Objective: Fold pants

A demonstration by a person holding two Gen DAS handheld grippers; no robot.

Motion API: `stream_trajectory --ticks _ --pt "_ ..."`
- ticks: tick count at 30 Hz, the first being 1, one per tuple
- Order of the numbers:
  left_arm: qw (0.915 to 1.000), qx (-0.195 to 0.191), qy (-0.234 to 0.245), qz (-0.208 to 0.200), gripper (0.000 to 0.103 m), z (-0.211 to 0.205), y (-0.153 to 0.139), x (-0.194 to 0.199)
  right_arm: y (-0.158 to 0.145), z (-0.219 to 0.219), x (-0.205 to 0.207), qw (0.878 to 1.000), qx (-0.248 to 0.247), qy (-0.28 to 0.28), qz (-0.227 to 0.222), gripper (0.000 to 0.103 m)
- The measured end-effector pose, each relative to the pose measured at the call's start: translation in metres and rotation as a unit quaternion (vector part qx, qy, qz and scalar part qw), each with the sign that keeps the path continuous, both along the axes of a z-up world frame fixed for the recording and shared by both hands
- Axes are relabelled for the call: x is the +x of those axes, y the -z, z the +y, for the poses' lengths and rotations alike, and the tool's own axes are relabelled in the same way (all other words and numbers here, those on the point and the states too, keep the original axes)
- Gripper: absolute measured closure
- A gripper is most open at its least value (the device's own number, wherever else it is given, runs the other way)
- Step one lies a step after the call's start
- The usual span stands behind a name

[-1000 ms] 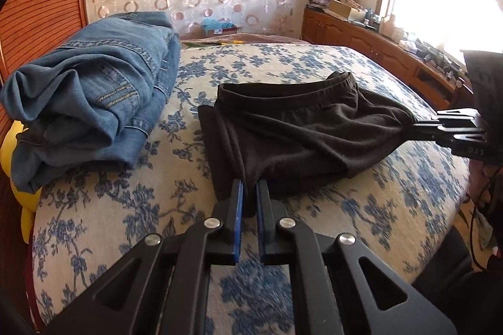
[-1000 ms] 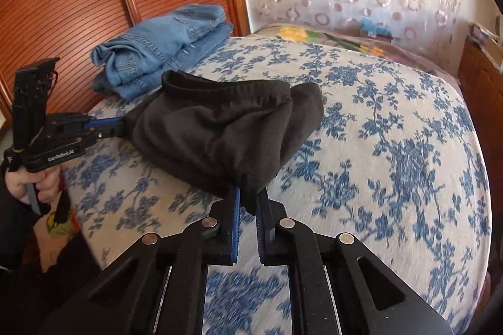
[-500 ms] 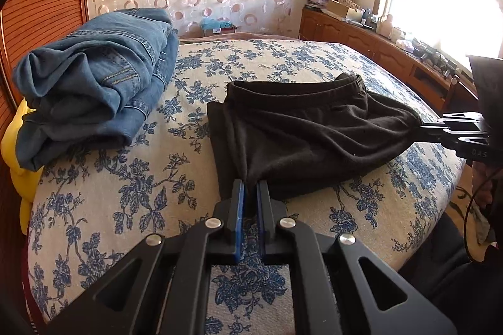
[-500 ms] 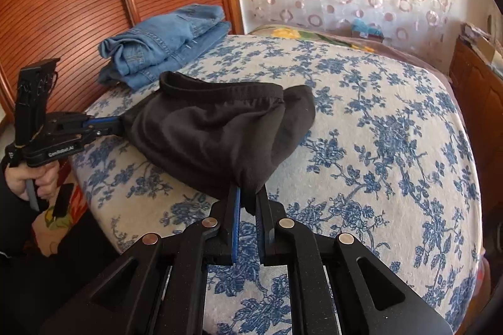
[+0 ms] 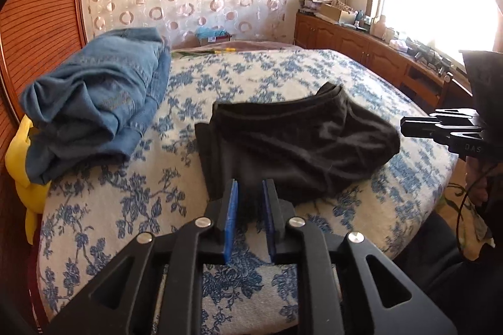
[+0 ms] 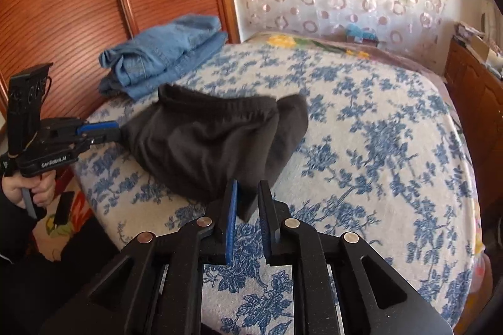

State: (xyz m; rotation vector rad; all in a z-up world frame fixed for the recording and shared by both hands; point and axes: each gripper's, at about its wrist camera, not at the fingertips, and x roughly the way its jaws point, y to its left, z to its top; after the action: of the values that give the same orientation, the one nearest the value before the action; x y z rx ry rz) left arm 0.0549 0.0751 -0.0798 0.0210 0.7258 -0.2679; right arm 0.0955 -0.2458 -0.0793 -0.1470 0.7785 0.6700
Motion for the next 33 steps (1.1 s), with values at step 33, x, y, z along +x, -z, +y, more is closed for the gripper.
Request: stream_trajectory --ticks 33 --pt "0.9974 0.005 -0.011 0.071 0.038 0.009 0.016 0.112 0.018 0.054 0.092 0.999 -0.035 -0.017 0.014 0.051"
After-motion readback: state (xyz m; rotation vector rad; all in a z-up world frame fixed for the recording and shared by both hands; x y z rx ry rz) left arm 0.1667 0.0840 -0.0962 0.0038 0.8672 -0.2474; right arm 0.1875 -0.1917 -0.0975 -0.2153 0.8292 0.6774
